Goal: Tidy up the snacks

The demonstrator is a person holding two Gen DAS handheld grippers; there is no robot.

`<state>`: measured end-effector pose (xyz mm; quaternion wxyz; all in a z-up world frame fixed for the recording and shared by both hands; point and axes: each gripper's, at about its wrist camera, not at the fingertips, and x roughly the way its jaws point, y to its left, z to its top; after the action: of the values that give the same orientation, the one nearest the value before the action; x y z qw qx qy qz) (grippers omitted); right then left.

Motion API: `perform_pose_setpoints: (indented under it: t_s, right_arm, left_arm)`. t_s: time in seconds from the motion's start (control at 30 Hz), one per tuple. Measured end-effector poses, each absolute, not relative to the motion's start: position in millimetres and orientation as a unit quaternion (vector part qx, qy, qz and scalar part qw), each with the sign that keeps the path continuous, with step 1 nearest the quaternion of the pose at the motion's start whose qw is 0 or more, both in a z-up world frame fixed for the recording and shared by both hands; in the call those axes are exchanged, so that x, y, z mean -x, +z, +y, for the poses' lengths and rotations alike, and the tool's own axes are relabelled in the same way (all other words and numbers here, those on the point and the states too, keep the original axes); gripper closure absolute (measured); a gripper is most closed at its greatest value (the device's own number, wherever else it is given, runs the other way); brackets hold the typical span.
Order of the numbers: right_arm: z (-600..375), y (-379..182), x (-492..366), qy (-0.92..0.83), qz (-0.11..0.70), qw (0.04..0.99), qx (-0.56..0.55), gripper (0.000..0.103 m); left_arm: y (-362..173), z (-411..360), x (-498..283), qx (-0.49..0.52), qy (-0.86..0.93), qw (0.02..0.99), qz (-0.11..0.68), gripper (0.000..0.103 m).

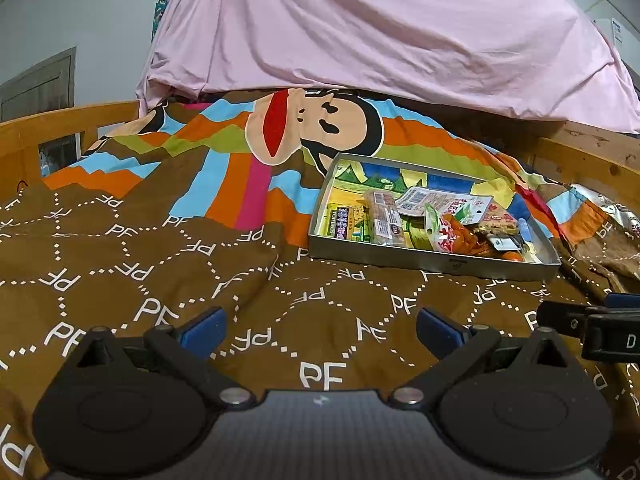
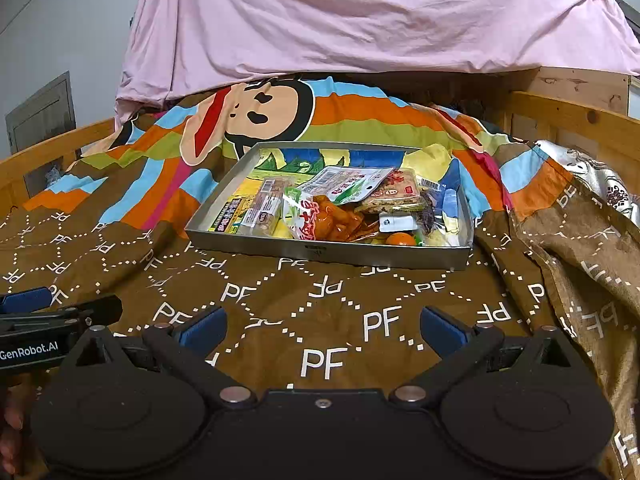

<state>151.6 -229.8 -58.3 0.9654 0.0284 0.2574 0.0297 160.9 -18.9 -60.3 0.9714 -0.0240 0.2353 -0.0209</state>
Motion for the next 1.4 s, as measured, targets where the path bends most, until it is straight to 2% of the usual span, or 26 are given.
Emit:
perform_pose_setpoints:
  t_s: [1.4]
  right_arm:
    - [-230.4,-57.2,-151.9,0.025,0.258,0.965,-0.028,0.001]
  left_arm:
    - [-55.4,-24.9,-154.7,0.006,-0.006,0.976,0.219,0.000]
